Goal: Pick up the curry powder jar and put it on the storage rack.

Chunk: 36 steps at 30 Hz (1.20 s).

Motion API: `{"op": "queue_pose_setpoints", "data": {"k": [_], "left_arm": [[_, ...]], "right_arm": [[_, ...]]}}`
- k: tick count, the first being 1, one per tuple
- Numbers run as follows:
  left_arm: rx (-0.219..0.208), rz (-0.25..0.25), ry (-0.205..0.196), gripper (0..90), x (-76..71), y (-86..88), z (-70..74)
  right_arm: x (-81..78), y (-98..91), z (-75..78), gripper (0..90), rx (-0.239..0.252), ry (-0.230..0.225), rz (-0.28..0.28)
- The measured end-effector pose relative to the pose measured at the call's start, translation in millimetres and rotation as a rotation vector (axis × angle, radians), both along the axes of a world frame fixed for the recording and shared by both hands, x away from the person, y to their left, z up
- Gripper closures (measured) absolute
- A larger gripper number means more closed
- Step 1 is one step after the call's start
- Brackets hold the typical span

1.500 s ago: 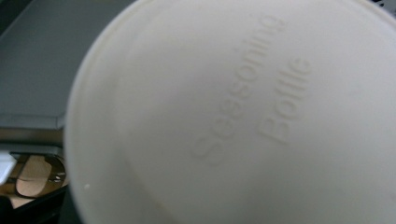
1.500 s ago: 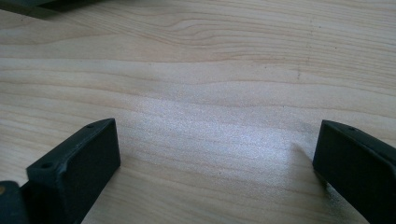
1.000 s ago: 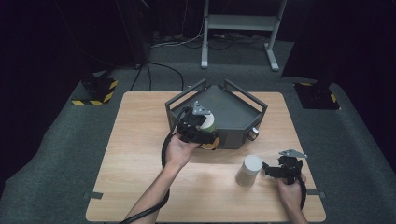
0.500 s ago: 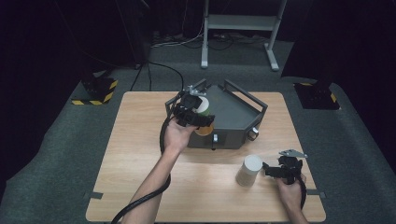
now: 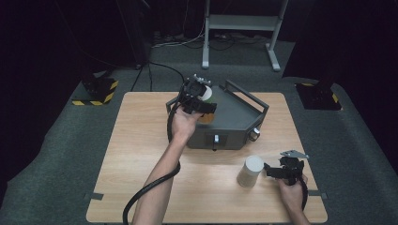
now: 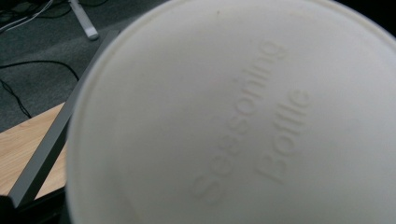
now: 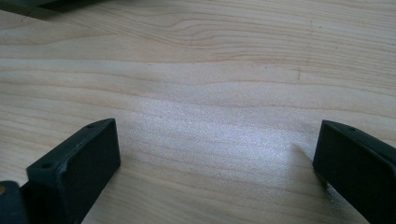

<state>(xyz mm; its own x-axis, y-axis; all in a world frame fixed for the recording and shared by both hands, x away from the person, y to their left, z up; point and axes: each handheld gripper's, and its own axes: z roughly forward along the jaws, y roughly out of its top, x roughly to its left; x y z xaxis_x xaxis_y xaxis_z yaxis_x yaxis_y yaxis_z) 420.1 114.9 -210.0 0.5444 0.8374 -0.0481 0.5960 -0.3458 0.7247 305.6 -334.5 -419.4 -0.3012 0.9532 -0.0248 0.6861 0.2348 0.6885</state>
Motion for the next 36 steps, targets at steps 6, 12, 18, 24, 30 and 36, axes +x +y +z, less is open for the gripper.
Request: {"op": "queue_pose_setpoints", "data": {"k": [6,12,18,24,30,36], "left_arm": [[0.017,0.015,0.007,33.4,10.0,-11.1,-5.9],[0.030,0.034,0.014,33.4,15.3,-16.3,-9.3],[0.036,0.057,0.019,33.5,19.6,-16.7,-13.4],[0.048,0.063,0.029,33.5,22.2,-19.2,-16.5],[0.059,0.064,0.031,33.6,24.7,-22.8,-19.2],[0.061,0.066,0.039,33.7,26.8,-23.3,-23.1]], "right_arm": [[0.0,0.0,0.0,0.0,0.000,0.000,0.000],[-0.2,0.3,0.0,0.0,-0.001,-0.001,-0.001],[-0.1,0.4,0.1,0.0,0.000,0.000,-0.002],[-0.2,0.3,0.0,0.0,-0.001,-0.001,-0.001],[-0.2,0.4,0.0,0.0,-0.001,-0.001,-0.001],[-0.2,0.4,0.0,0.0,-0.001,-0.001,-0.001]]}}
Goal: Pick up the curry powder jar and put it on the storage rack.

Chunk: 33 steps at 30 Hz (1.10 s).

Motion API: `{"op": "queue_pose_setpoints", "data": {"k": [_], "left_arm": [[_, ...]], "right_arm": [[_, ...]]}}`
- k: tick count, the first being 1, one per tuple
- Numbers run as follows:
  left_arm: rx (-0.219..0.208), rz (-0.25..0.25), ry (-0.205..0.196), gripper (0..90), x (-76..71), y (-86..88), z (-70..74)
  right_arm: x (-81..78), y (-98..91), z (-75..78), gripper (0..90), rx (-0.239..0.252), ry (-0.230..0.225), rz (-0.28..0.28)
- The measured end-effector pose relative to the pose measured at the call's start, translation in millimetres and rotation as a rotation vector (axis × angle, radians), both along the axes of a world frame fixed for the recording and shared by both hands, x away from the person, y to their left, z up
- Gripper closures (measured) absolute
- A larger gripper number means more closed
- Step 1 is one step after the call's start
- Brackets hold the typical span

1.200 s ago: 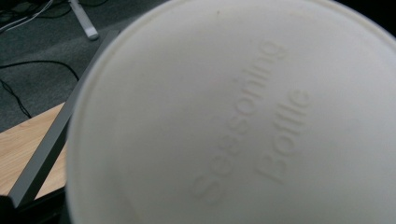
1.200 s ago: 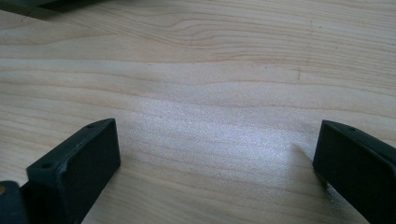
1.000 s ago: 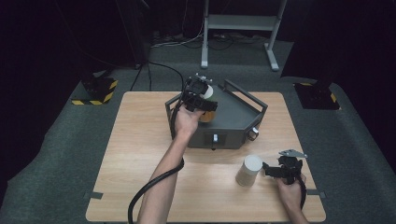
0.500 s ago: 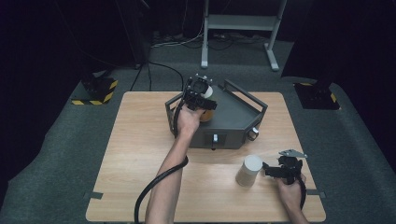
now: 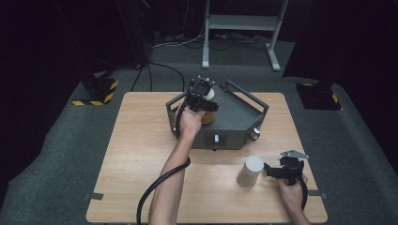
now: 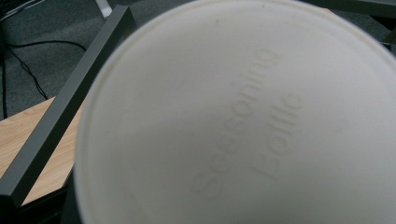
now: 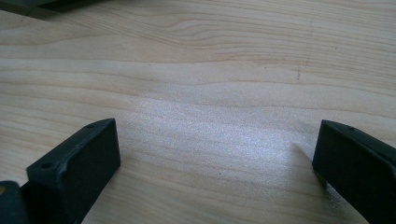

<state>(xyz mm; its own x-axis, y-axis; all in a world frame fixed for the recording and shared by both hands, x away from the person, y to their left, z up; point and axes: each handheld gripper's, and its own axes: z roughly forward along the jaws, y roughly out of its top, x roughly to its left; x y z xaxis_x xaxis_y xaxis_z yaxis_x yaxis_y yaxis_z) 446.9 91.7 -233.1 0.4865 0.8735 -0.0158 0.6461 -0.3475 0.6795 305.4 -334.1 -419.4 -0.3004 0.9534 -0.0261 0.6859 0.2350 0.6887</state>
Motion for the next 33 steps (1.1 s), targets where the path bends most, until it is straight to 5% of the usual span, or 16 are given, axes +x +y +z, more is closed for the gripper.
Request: {"op": "queue_pose_setpoints", "data": {"k": [33], "left_arm": [[-0.051,0.002,-0.013,33.4,0.5,8.2,-12.4]], "right_arm": [[0.1,0.0,0.0,0.0,0.000,0.000,0.000]]}}
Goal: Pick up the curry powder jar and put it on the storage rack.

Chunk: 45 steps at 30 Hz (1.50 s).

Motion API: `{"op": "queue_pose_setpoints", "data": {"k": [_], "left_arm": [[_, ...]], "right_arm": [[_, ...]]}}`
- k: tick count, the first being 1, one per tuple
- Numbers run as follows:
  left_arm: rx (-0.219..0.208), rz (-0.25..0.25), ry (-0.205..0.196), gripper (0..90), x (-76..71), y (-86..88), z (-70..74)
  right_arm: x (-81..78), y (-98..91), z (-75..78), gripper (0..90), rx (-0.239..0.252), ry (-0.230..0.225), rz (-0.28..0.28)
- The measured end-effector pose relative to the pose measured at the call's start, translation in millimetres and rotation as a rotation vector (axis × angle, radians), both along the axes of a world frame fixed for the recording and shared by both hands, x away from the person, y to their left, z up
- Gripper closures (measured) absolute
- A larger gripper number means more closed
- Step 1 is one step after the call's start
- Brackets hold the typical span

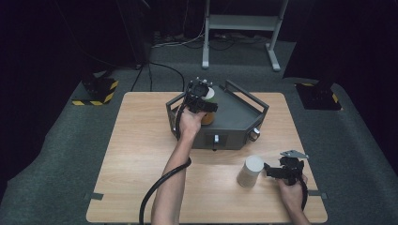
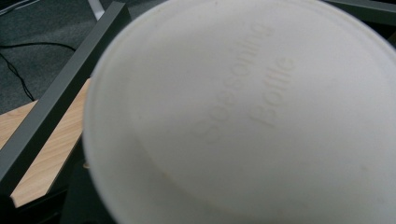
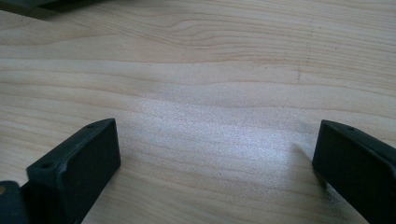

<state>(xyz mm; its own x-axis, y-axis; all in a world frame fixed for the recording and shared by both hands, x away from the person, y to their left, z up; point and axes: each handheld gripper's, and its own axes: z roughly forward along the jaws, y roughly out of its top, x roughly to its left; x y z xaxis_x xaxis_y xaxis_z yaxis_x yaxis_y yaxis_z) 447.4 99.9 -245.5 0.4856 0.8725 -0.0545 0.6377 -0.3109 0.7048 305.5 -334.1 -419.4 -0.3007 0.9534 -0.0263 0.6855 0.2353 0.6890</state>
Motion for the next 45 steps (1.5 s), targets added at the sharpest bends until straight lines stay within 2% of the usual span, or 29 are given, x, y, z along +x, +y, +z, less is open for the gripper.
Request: {"op": "queue_pose_setpoints", "data": {"k": [4,6,7,13,22,24,33,37,45], "left_arm": [[-0.005,-0.004,-0.006,30.9,-1.7,0.9,-2.1],[-0.037,-0.011,-0.010,20.3,-3.4,5.9,-4.6],[-0.037,-0.011,-0.010,16.9,-3.4,5.9,-4.6],[-0.047,-0.004,-0.025,6.4,-9.3,10.1,-2.5],[-0.067,-0.018,-0.030,3.6,-24.1,18.0,0.8],[-0.056,-0.017,-0.030,3.5,-27.2,18.6,2.4],[-0.070,0.000,-0.028,3.8,-42.8,29.9,-0.1],[-0.050,0.002,-0.055,5.2,-52.6,30.1,-0.4],[-0.056,-0.015,-0.076,5.0,-64.9,32.5,-2.2]], "right_arm": [[0.0,0.0,0.0,0.0,0.000,0.000,0.000],[0.0,0.1,0.0,0.0,0.000,0.000,0.000],[0.0,0.1,0.0,0.0,0.000,0.000,0.000],[0.1,0.1,0.0,0.0,0.000,0.000,0.000],[0.3,0.0,0.0,0.0,0.000,0.000,0.002],[0.3,0.0,0.0,0.0,-0.001,0.000,0.002],[0.3,0.0,0.0,0.0,-0.001,0.000,0.002],[0.4,0.0,0.0,0.0,-0.001,0.000,0.002],[0.5,0.0,0.0,0.0,-0.001,0.000,0.002]]}}
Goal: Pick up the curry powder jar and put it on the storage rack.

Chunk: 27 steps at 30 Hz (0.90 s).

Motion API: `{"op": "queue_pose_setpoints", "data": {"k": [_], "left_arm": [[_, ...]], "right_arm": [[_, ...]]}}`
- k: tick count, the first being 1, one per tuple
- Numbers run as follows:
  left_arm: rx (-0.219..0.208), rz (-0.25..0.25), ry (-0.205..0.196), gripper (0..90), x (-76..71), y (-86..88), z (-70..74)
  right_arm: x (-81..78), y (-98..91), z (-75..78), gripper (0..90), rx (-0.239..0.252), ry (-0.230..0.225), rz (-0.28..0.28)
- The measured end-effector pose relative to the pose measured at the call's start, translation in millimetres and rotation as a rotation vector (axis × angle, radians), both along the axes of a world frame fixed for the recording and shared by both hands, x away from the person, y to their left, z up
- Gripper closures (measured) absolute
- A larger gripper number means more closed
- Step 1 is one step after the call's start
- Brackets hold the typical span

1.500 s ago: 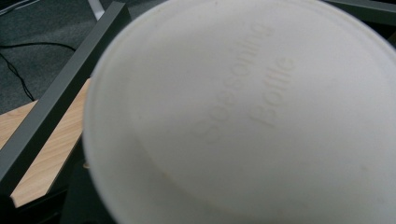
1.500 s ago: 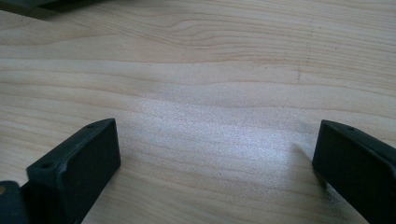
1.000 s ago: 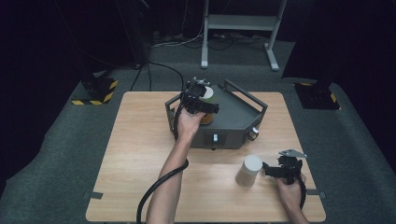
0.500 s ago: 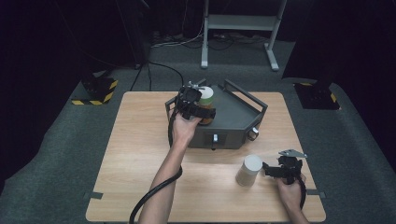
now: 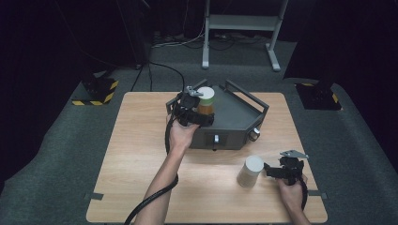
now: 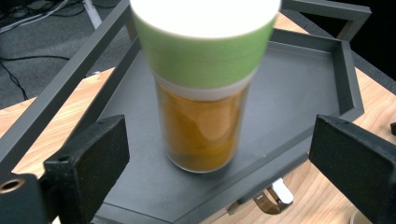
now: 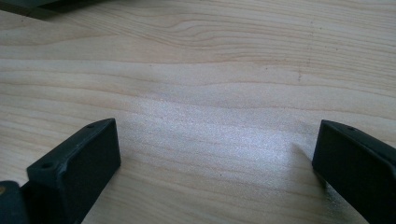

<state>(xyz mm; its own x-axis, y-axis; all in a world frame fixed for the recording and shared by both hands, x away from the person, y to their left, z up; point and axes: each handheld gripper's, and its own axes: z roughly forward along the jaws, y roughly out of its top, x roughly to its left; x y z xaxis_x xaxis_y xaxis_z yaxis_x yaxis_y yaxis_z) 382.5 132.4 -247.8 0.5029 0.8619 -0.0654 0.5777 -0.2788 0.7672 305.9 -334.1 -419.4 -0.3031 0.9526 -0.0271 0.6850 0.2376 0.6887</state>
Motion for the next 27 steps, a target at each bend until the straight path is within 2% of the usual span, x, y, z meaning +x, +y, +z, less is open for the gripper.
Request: {"op": "queue_pose_setpoints", "data": {"k": [6,12,14,16,18,27], "left_arm": [[-0.022,0.002,-0.013,4.9,-12.0,10.2,-5.7],[-0.015,0.007,-0.031,4.9,-29.6,19.6,-11.1],[-0.005,0.006,-0.048,4.9,-37.2,21.0,-12.4],[-0.024,0.008,-0.060,4.9,-46.2,25.5,-18.1],[-0.017,0.012,-0.066,5.0,-51.7,26.5,-23.3],[-0.040,0.030,-0.074,5.0,-68.2,39.1,-44.9]], "right_arm": [[0.0,0.0,0.0,0.0,0.000,0.000,0.000],[0.0,0.0,0.0,0.0,0.000,0.000,0.000],[0.2,-0.1,-0.1,0.0,0.000,0.000,0.001],[0.2,-0.1,-0.1,0.0,0.000,0.000,0.002],[0.3,-0.2,-0.1,0.0,0.000,0.000,0.002],[0.3,-0.1,-0.1,0.0,0.000,-0.001,0.002]]}}
